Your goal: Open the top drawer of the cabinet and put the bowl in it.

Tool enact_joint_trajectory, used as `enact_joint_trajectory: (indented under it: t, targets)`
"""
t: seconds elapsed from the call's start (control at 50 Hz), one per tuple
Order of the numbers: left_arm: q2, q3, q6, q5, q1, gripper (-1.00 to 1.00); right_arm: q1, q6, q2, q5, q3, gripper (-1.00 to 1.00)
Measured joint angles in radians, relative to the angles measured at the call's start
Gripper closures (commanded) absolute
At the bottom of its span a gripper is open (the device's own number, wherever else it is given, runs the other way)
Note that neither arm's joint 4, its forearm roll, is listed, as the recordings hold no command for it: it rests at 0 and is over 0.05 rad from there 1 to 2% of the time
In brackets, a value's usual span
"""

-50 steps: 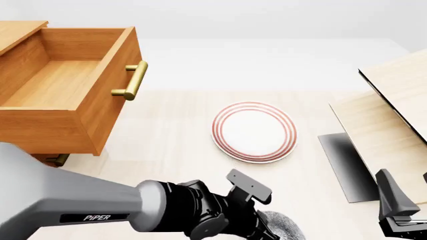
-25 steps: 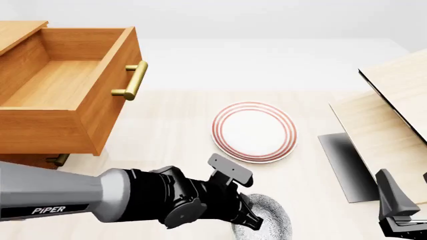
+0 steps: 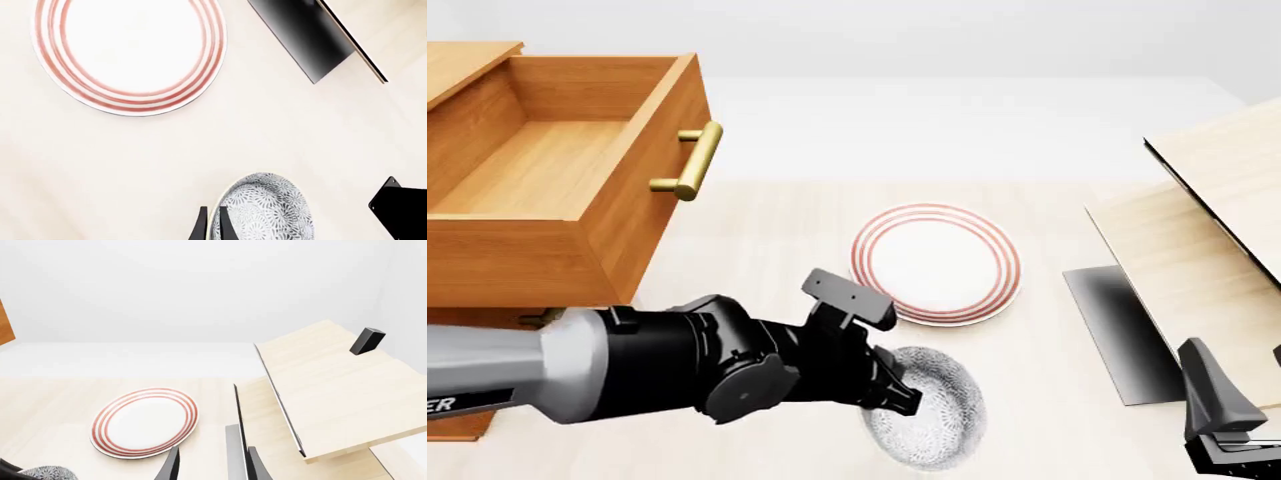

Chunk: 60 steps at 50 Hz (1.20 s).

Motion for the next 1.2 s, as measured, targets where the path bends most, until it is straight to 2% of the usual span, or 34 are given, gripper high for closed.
enact_joint_trajectory:
  t: [0.54, 0.94, 1.2]
  targets:
    - [-0.009, -0.159, 0.008, 0.166, 0.062, 1.0, 0.0, 0.0, 0.0, 0.0, 0.0, -1.0]
    - [-0.02, -0.328, 0.042, 0.311, 0.135, 1.0, 0.0, 0.0, 0.0, 0.0, 0.0, -1.0]
    - [-0.005, -0.473, 0.06, 0.414, 0.177, 1.0, 0.0, 0.0, 0.0, 0.0, 0.0, -1.0]
